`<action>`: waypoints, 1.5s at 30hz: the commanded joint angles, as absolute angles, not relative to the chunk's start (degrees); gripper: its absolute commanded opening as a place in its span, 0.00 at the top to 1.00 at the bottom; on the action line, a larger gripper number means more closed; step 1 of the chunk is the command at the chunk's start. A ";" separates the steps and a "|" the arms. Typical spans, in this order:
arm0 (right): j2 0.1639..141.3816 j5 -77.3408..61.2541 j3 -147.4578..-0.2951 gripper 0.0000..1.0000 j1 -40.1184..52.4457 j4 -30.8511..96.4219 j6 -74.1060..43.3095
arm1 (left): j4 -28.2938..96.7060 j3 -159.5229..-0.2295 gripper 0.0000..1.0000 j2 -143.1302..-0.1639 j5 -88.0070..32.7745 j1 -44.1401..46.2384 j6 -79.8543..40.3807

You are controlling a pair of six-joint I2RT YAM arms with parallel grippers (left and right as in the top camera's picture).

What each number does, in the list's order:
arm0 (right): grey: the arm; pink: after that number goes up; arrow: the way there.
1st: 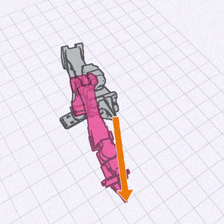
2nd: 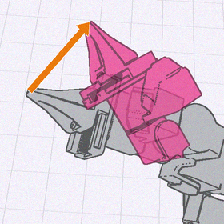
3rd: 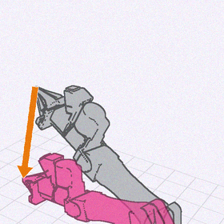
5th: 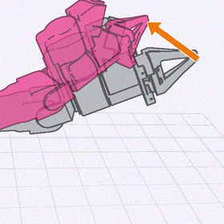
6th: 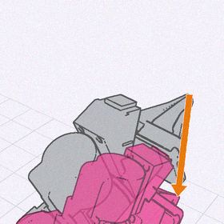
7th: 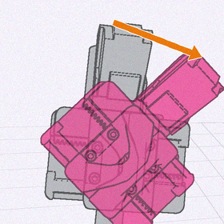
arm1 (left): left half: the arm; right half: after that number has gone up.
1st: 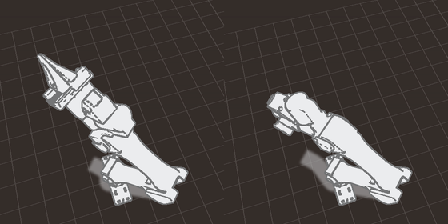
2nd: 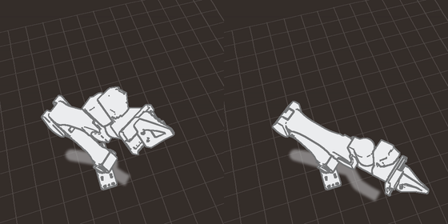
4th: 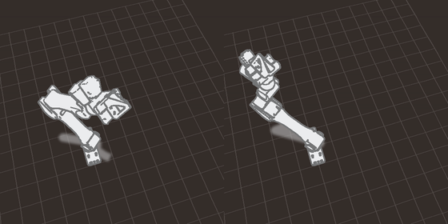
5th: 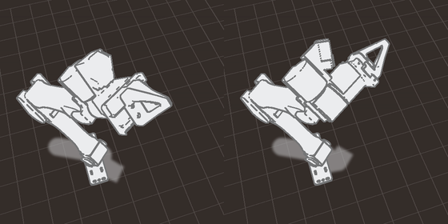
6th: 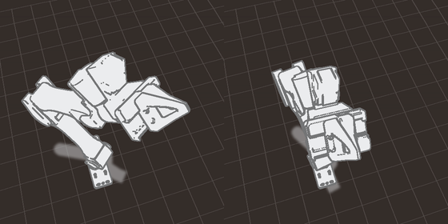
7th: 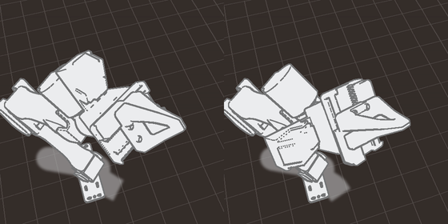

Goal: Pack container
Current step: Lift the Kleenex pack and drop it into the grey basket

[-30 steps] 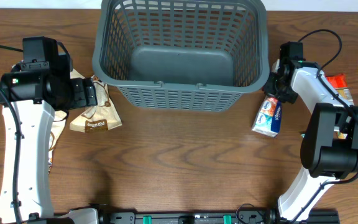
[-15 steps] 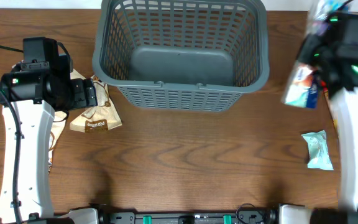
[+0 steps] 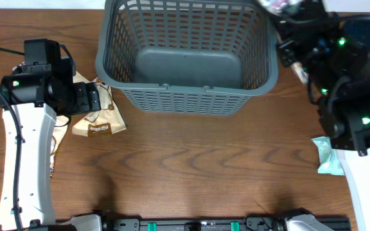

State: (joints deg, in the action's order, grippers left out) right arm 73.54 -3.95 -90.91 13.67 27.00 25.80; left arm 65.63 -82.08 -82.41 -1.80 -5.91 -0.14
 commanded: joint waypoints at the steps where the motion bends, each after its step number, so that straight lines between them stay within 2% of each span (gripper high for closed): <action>1: 76.77 -4.62 -93.23 0.99 16.12 22.79 32.03 | 66.06 -81.62 0.07 -82.72 -2.44 -6.04 0.16; 6: 84.73 -7.64 -98.41 0.99 18.87 22.35 35.46 | 66.39 -81.62 0.08 -82.72 -2.44 -6.04 0.16; 14: 99.29 -16.84 -110.26 0.99 24.27 33.32 45.80 | 65.93 -81.62 0.09 -82.67 -2.44 -6.04 0.14; 25: 113.27 -20.18 -110.74 0.99 25.10 46.11 48.95 | 65.28 -81.62 0.09 -82.67 -2.44 -6.04 0.16; 31: 117.40 -20.21 -110.74 0.99 25.06 48.34 48.93 | 65.30 -81.62 0.09 -82.67 -2.44 -6.04 0.16; 32: 117.75 -20.18 -110.74 0.97 25.04 48.51 48.93 | 65.30 -81.62 0.09 -82.67 -2.44 -6.04 0.16; 35: 118.85 -20.16 -110.74 0.82 24.71 49.21 48.86 | 65.34 -81.62 0.09 -82.67 -2.44 -6.04 0.16; 36: 118.91 -20.18 -110.74 0.80 24.58 49.58 48.66 | 65.36 -81.62 0.09 -82.67 -2.44 -6.04 0.16; 37: 119.11 -20.18 -110.74 0.72 24.43 49.84 48.16 | 65.39 -81.62 0.09 -82.67 -2.44 -6.04 0.16; 38: 119.11 -20.16 -110.74 0.55 24.32 50.06 47.31 | 65.39 -81.62 0.09 -82.67 -2.44 -6.04 0.16; 39: 119.11 -20.16 -110.74 0.45 24.23 50.17 46.28 | 65.39 -81.62 0.09 -82.67 -2.44 -6.04 0.16; 45: 117.12 -20.12 -111.04 0.42 24.03 50.26 43.24 | 65.45 -81.62 0.09 -82.67 -2.46 -6.04 0.16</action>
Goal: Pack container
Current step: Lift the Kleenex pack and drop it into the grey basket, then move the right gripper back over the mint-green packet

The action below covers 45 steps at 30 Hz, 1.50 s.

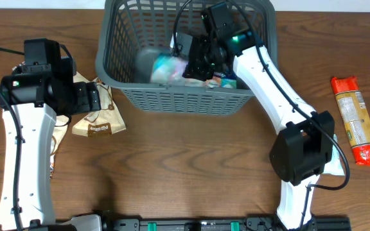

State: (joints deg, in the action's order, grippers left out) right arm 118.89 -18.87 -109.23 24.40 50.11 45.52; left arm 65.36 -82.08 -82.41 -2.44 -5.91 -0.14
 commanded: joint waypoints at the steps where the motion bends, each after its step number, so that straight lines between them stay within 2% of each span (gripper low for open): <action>1: 116.29 -20.12 -111.11 0.41 23.94 50.39 43.27 | 65.52 -81.62 0.11 -82.67 -2.44 -6.04 0.16; 6: 109.97 -19.92 -112.88 0.38 23.03 52.01 43.27 | 65.52 -81.62 0.09 -82.67 -2.44 -6.04 0.16; 14: 96.33 -19.40 -120.64 0.36 16.80 62.87 41.76 | 65.54 -81.62 0.09 -82.67 -2.44 -6.04 0.16; 17: 91.72 -15.40 -120.99 0.34 11.75 63.18 36.62 | 65.54 -81.62 0.09 -82.67 -2.44 -6.04 0.16; 21: 88.25 -5.82 -120.99 0.23 3.73 65.01 24.88 | 65.49 -81.62 0.09 -82.67 -2.46 -6.04 0.16; 30: 91.05 -3.20 -120.97 0.18 -12.08 79.94 24.67 | 65.49 -81.62 0.09 -82.67 -2.46 -6.04 0.14; 34: 93.58 -3.46 -120.97 0.12 -16.88 84.88 21.56 | 65.52 -81.62 0.09 -82.67 -2.46 -6.04 -0.03; 38: 94.85 -6.20 -120.95 0.20 -18.85 90.43 19.73 | 65.52 -81.62 0.09 -82.67 -2.46 -6.04 -0.10; 45: 91.64 -8.19 -120.88 0.14 -18.83 93.54 14.06 | 65.28 -81.62 0.09 -82.67 -2.44 -6.04 -0.05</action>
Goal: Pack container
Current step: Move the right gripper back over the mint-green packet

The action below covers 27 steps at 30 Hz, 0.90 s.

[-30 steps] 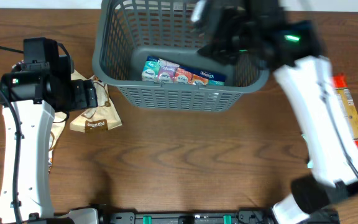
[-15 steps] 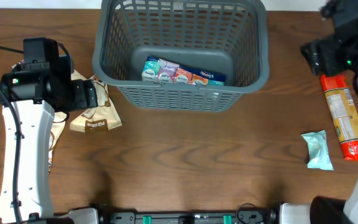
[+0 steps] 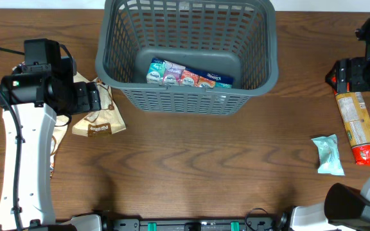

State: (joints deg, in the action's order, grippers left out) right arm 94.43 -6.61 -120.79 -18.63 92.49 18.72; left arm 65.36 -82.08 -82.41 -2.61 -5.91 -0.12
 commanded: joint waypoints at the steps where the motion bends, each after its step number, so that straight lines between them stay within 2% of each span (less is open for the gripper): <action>1: 90.98 -8.27 -120.77 0.14 -18.81 94.24 12.99 | 65.28 -81.62 0.09 -82.67 -2.46 -6.04 -0.05; 7: 85.12 -10.57 -115.13 0.14 -18.65 97.25 11.38 | 64.18 -81.62 0.09 -82.67 -2.48 -6.04 -0.05; 20: 60.53 -10.20 -83.96 0.07 -18.68 95.07 9.65 | 61.80 -81.62 0.09 -82.67 -5.39 -6.04 -0.08; 23: 57.25 -5.91 -78.67 0.07 -18.68 89.65 8.73 | 61.12 -81.62 0.09 -82.67 -6.66 -6.04 -0.05; 27: 56.10 1.98 -72.10 0.06 -18.74 76.07 7.33 | 60.69 -81.62 0.09 -82.67 -6.66 -6.04 -0.03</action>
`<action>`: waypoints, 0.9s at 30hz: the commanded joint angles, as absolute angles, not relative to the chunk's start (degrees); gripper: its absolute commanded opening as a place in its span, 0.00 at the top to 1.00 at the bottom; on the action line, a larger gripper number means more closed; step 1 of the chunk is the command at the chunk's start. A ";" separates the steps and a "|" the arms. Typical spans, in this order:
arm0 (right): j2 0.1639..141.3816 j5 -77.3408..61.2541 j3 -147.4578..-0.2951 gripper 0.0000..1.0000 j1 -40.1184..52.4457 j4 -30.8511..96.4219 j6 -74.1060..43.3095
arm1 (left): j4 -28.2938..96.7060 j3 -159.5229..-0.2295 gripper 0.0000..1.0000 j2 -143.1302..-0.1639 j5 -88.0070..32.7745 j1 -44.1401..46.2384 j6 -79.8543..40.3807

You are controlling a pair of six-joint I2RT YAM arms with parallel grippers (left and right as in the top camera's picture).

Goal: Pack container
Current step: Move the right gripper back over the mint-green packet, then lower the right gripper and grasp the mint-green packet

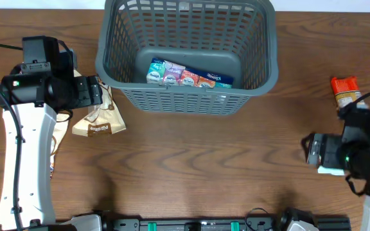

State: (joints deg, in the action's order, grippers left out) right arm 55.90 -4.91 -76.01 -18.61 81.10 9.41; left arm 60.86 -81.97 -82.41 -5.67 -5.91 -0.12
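The grey basket (185,102) stands at the back centre with a colourful flat packet (188,74) lying on its floor. Just left of the basket my left gripper (100,92) hangs over a brown snack packet (101,122); its jaws are not readable from above. At the right my right gripper (310,151) sits low over a pale mint packet, of which only a sliver (329,171) shows. Whether it is open or shut is hidden. An orange-red package (345,86) shows only its top end above the right arm.
More brown wrappers (60,135) lie under and beside the left arm. The basket's tall walls rise between the two arms. Bare wooden table (204,167) spreads in front of the basket. The right arm's body covers the table's right edge.
My right arm was at the far right by the top of the orange-red package; now it is nearer the front, over the mint packet, hiding it. The left gripper has shifted slightly.
First the basket was empty and my right arm was at the back right. Then the right gripper was inside the basket with a colourful packet. Then the packet lay in the basket and the arm was at the right edge. Now it is over the mint packet.
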 commanded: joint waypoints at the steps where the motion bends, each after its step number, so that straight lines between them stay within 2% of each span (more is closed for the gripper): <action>1: 56.14 3.57 -70.37 0.06 -18.74 72.79 7.51 | 60.69 -81.62 0.09 -82.67 -6.66 -6.04 -0.05; 8: 60.95 5.58 -59.90 0.01 -18.79 53.87 20.25 | 60.77 -81.62 0.09 -82.67 -6.68 -6.04 -0.05; 20: 81.67 7.29 -59.61 0.01 -22.76 51.40 20.97 | 59.90 -81.62 0.09 -82.67 -6.66 -6.04 -0.05; 27: 86.08 5.69 -59.61 0.01 -26.85 50.13 18.87 | 58.81 -81.62 0.09 -82.67 -6.66 -6.04 -0.05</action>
